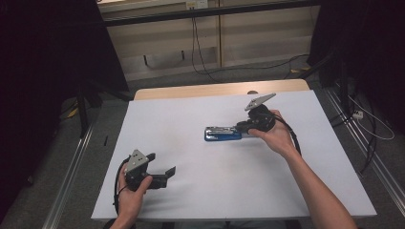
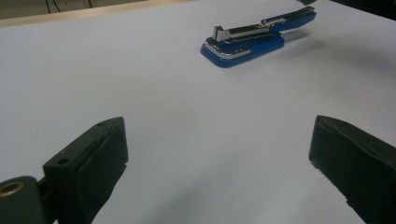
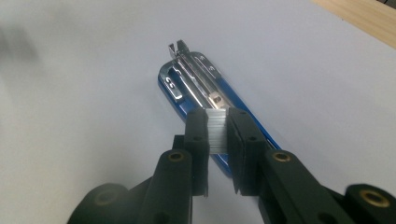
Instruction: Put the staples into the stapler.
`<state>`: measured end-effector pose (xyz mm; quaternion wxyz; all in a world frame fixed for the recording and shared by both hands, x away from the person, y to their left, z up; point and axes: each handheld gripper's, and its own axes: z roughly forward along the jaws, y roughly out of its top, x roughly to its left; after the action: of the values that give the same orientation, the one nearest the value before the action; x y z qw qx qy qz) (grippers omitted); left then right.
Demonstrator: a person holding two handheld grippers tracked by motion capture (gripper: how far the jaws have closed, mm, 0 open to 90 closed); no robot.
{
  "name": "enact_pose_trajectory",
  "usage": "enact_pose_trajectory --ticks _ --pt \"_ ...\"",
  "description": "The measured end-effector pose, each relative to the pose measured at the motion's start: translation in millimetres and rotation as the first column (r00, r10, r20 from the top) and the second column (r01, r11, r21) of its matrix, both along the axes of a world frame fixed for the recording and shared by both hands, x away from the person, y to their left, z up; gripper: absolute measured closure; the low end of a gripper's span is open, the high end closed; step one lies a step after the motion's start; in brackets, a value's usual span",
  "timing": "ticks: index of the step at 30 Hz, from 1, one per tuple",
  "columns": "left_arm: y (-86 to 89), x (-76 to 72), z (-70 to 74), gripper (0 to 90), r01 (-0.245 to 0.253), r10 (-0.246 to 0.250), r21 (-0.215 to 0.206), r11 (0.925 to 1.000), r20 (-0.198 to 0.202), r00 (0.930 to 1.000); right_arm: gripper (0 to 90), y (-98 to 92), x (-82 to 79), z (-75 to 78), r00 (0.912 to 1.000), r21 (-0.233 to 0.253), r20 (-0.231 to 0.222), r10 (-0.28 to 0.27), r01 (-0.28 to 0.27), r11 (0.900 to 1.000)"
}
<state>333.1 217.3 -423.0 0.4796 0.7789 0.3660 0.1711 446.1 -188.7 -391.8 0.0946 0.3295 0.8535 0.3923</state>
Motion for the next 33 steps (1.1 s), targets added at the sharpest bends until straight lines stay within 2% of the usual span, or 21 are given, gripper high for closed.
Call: enact_pose_trajectory --ticks 7,17,24,33 --pt "0.2 0.1 0.0 4.7 0.002 -0.002 -0.001 1.0 -0.001 1.0 79.1 7.9 3.6 3.2 0.9992 0.021 0.035 0.016 -0.017 1.0" --pt "-0.1 0.7 -0.8 4.8 0.004 -0.004 -0.003 1.0 -0.012 0.9999 79.1 16.1 9.8 9.3 0.9986 0.042 0.042 0.033 -0.035 0.998" --pt "0.2 0.9 -1.0 4.7 0.004 -0.004 -0.002 1.0 -0.013 0.9999 79.1 21.8 14.3 10.5 0.9995 0.044 0.022 0.024 -0.025 0.999" --pt "0.3 0.7 -0.9 4.7 0.003 -0.003 -0.001 1.0 -0.012 0.9999 79.1 33.7 21.4 16.7 0.9986 0.04 0.02 0.048 -0.049 0.998"
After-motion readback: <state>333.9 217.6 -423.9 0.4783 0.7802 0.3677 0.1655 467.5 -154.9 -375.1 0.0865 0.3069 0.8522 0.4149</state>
